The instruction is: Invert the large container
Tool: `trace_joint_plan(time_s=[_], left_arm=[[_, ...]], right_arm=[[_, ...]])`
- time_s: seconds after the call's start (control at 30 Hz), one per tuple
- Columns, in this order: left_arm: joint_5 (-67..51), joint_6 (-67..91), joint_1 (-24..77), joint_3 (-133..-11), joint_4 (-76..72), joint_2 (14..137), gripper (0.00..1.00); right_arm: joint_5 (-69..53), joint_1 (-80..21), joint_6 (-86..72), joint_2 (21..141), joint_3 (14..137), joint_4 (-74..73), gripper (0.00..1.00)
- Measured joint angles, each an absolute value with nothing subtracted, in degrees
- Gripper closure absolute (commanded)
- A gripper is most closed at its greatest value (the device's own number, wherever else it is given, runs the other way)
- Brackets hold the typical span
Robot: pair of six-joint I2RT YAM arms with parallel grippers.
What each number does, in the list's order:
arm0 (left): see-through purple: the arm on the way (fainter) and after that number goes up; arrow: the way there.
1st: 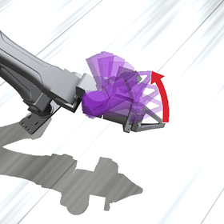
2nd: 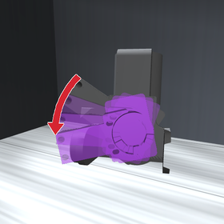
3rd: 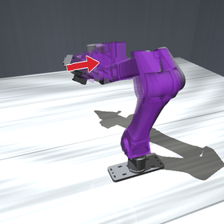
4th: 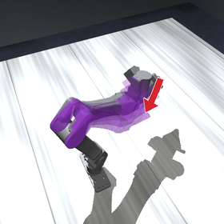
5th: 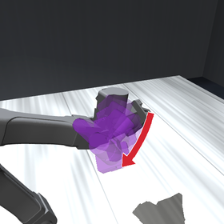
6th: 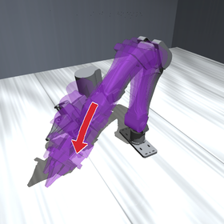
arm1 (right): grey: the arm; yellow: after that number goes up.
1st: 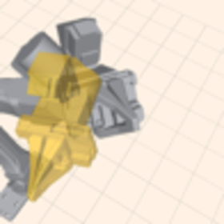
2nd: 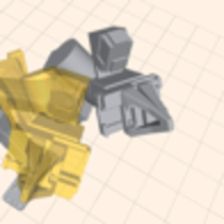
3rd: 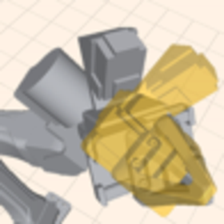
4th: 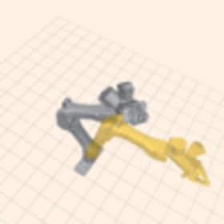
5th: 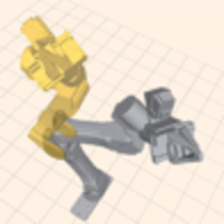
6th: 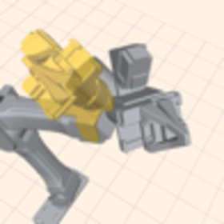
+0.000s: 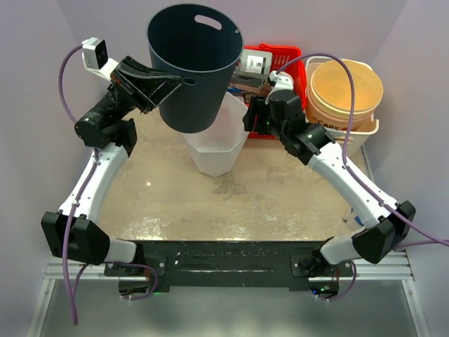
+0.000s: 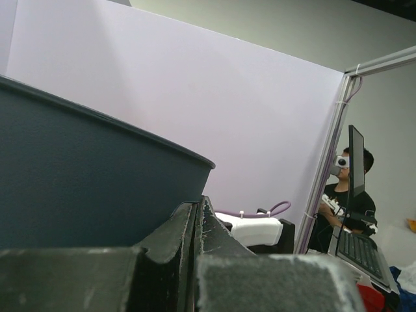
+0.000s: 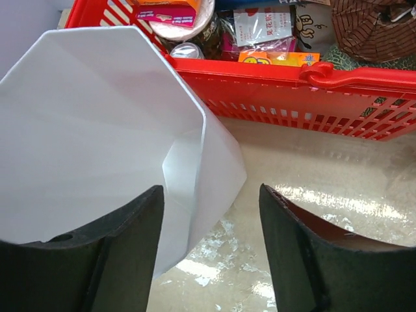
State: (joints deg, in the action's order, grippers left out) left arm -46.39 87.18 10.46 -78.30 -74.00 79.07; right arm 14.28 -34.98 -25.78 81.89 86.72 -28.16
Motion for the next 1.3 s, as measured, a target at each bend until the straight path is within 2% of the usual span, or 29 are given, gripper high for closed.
trace_joint_plan(time_s=[0.17, 0.63, 1.1, 1.3], left_arm=[[-46.6, 87.2, 10.5, -76.9, -74.0, 79.1, 1.00], [-47.0, 87.4, 10.5, -74.7, -74.1, 78.7, 1.00], [-51.1, 90.1, 10.5, -71.3, -74.1, 77.2, 1.00], [-52.4, 90.9, 10.5, -71.3, -74.1, 76.6, 1.00]], right_arm=[[14.0, -35.0, -25.8, 81.4, 86.7, -28.3, 0.28], [13.8, -34.5, -26.7, 73.4, 89.8, -28.4, 0.23], [3.9, -29.1, -28.4, 74.0, 106.1, -28.1, 0.18], [-0.8, -28.7, -27.2, 80.5, 122.7, -30.9, 0.19]])
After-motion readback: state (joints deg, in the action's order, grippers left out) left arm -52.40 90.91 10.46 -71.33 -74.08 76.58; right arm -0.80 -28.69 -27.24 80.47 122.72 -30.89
